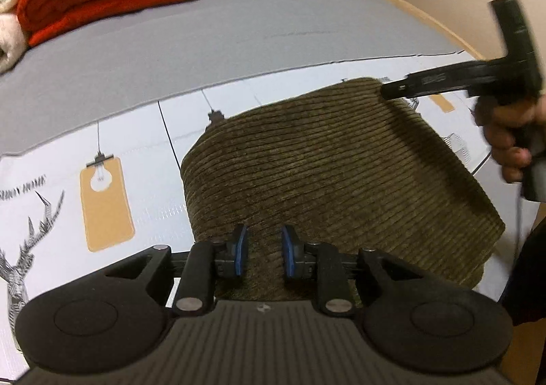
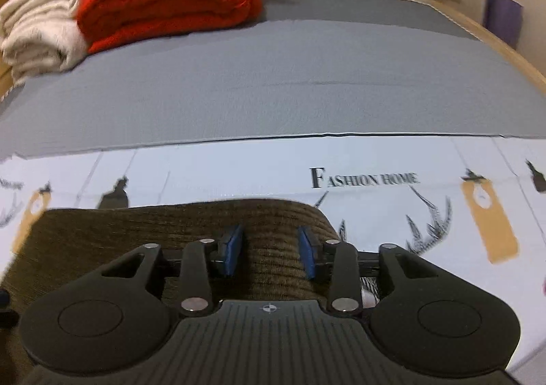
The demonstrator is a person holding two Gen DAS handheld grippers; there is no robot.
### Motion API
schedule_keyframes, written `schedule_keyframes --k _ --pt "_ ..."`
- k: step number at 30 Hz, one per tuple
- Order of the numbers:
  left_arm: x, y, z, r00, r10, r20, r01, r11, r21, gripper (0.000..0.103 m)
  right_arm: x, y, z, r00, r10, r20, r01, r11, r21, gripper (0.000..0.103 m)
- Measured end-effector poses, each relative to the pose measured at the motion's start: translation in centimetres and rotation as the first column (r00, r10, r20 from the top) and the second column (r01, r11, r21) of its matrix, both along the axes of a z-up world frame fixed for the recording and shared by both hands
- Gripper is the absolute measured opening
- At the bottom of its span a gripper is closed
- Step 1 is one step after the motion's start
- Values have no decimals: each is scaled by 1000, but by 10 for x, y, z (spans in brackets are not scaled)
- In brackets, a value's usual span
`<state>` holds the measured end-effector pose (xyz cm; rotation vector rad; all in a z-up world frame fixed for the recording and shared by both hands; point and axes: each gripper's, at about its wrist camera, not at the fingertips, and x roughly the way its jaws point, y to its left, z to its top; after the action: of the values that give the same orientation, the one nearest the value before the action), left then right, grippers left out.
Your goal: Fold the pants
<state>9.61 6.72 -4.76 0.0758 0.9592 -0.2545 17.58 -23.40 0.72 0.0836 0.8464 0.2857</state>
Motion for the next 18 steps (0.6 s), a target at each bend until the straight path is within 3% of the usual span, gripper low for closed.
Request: schedule_keyframes --k 6,8,10,11,13,14,15,17,18 --pt "-20 2 20 998 -51 39 53 997 -59 28 -77 -17 39 999 25 25 -27 998 58 54" --pt "-22 2 11 997 -67 -26 66 997 -46 28 -103 -17 34 999 44 -16 -44 999 5 55" --pt "-23 1 -15 986 -61 -157 70 996 52 30 -118 -11 20 995 47 -91 -56 994 -93 55" --pt "-26 -1 -22 981 -61 -184 79 993 92 32 -121 -9 8 988 48 -146 -70 986 -148 56" --pt "-31 -4 -16 984 -57 -169 75 992 104 32 -126 -5 -18 963 38 -265 -101 968 -230 61" --pt "-34 -5 -9 987 -54 -149 71 992 106 33 -126 -6 -20 962 18 -271 -82 971 -225 62" --pt "-39 -6 0 992 -48 -116 61 992 111 37 -126 -10 -16 965 -6 -263 -50 977 -207 62" --pt "-47 -5 19 999 -15 -52 21 993 114 63 -131 -16 -3 973 -42 -225 3 986 -170 62" --pt "-53 -4 32 1000 7 -9 -6 994 105 69 -138 -22 6 980 -68 -186 41 988 -146 62"
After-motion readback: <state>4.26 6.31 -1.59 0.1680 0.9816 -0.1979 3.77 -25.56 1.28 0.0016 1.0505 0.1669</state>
